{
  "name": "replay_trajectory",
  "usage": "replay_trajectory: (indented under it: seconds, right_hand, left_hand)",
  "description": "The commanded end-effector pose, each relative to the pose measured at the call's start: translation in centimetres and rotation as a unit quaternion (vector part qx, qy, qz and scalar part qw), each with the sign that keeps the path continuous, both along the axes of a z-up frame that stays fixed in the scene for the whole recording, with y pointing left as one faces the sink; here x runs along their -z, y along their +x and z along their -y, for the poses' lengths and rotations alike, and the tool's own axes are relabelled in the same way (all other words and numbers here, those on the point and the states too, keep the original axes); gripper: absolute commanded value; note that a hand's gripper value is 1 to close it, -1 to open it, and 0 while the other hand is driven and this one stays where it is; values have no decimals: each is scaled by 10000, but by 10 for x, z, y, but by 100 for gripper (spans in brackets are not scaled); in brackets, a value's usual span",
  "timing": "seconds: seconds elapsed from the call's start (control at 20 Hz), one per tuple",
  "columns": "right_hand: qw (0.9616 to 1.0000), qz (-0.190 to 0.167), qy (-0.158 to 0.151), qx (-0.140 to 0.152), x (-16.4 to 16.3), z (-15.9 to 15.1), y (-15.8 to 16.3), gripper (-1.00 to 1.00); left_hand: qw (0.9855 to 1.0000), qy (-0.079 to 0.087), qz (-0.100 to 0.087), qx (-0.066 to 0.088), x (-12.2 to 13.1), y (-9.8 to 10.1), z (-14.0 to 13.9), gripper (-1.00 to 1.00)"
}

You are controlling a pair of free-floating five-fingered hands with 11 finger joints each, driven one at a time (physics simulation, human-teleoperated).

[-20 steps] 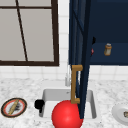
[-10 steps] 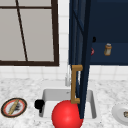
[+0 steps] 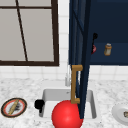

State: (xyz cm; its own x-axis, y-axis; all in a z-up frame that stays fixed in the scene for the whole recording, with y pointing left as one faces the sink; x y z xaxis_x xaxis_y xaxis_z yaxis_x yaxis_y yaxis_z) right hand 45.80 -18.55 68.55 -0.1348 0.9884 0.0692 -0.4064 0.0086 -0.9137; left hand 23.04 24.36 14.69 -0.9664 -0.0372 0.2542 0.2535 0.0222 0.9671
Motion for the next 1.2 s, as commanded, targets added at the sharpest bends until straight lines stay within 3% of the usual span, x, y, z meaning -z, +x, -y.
replay_trajectory:
  seconds: [0.0, 0.2, 0.3, 0.5, 1.15]
  right_hand:
    - [10000, 10, 0, 0, -14, 0, -22, 100]
    - [9999, 156, 6, 5, -17, 2, -55, 100]
    - [9995, 283, 7, 161, -17, 1, -69, 100]
    - [9987, 497, -42, 50, -17, 1, -101, 100]
    - [9990, 455, 21, 22, -12, 15, -208, 100]
  left_hand:
    - [10000, 0, 0, 0, 0, 0, 0, 0]
    - [10000, 0, 0, 0, 0, 0, 0, 0]
    - [10000, 0, 0, 0, 0, 0, 0, 0]
    - [10000, 0, 0, 0, 0, 0, 0, 0]
    - [10000, 0, 0, 0, 0, 0, 0, 0]
